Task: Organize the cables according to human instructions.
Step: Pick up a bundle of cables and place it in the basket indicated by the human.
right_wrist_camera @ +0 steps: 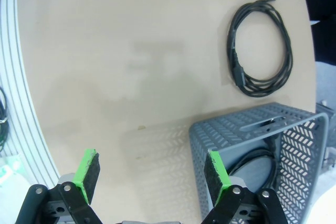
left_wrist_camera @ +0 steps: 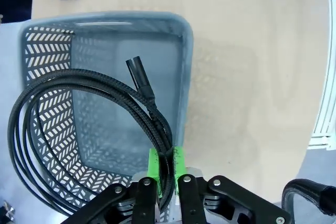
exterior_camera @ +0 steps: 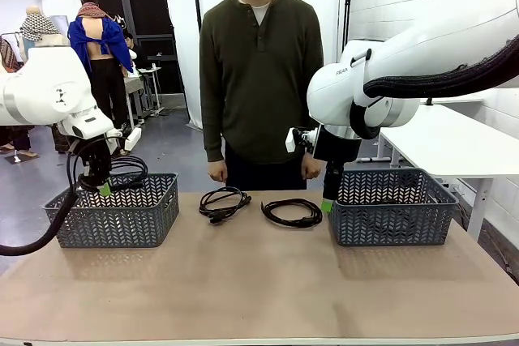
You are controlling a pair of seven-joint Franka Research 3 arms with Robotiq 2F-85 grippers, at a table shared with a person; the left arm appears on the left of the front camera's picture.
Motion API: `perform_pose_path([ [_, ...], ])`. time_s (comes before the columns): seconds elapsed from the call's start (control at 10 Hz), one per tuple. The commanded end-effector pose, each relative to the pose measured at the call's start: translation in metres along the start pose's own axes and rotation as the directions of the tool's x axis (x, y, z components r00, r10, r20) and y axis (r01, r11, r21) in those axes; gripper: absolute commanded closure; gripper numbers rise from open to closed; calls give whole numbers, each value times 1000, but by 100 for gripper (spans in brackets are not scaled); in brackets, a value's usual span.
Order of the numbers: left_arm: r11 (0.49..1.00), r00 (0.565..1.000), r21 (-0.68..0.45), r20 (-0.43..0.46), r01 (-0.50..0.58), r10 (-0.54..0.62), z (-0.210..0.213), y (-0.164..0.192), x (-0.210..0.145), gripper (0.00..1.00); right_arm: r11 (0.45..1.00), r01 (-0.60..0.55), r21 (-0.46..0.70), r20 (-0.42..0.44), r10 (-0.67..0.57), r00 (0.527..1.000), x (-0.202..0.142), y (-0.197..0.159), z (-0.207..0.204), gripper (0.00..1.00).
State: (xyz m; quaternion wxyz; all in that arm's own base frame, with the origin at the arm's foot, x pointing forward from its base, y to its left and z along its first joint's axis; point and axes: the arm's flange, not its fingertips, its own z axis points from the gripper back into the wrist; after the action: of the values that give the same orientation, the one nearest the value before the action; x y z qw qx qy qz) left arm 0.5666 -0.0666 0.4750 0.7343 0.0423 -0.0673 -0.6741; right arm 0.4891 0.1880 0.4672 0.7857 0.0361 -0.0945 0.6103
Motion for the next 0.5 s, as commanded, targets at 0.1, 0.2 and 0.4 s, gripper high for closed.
perform_pose_path([
  [0.1,999,999,2,22,32,-32,-10,17,-8,100,1000,4,0,-2,-4,1000,0,0,-1,0],
  [0.2,1000,1000,-4,10,30,-30,-13,22,-7,100,1000,4,0,-2,-4,1000,0,0,-1,0],
  [0.4,1000,1000,3,10,19,-19,-22,29,-7,100,1000,4,0,-2,-4,1000,0,0,-1,0],
])
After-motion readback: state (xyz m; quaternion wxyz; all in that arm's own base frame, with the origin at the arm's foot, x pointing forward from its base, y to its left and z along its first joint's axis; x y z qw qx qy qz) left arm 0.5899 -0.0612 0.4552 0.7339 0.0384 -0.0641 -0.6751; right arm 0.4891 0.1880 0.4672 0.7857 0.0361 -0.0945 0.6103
